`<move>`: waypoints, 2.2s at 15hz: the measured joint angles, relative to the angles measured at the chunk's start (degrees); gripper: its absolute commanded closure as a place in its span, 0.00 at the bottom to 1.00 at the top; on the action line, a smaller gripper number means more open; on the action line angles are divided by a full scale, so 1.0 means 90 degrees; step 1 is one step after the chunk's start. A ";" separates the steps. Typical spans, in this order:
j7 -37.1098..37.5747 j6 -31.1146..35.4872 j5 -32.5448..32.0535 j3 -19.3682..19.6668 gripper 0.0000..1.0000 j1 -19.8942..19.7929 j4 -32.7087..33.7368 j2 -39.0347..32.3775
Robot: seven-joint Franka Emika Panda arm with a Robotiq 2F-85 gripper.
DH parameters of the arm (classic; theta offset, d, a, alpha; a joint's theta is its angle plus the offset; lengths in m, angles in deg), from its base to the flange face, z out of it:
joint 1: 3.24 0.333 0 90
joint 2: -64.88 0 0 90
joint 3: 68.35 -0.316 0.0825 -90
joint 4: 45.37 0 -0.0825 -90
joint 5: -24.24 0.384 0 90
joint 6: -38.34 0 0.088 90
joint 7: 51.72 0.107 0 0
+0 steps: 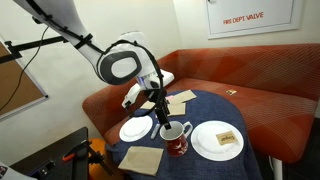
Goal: Move the mug forward
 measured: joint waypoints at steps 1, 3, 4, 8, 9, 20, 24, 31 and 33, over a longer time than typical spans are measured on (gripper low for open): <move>-0.0029 0.0000 0.0097 -0.0004 0.00 0.0000 0.0078 -0.0090; -0.0112 -0.0002 0.0292 -0.0019 0.00 0.0000 0.0227 -0.0269; -0.0192 -0.0010 0.0378 -0.0039 0.00 -0.0005 0.0286 -0.0350; -0.0279 -0.0011 0.0471 -0.0068 0.00 -0.0005 0.0392 -0.0506; -0.0279 -0.0011 0.0471 -0.0068 0.00 -0.0005 0.0395 -0.0506; -0.0278 -0.0006 0.0535 0.0097 0.34 0.0204 0.0401 -0.0552; -0.0278 -0.0006 0.0636 0.0050 0.66 0.0215 0.0433 -0.0667; -0.0279 -0.0004 0.0778 0.0011 1.00 0.0236 0.0508 -0.0793; -0.0279 -0.0006 0.0796 0.0012 0.98 0.0236 0.0512 -0.0796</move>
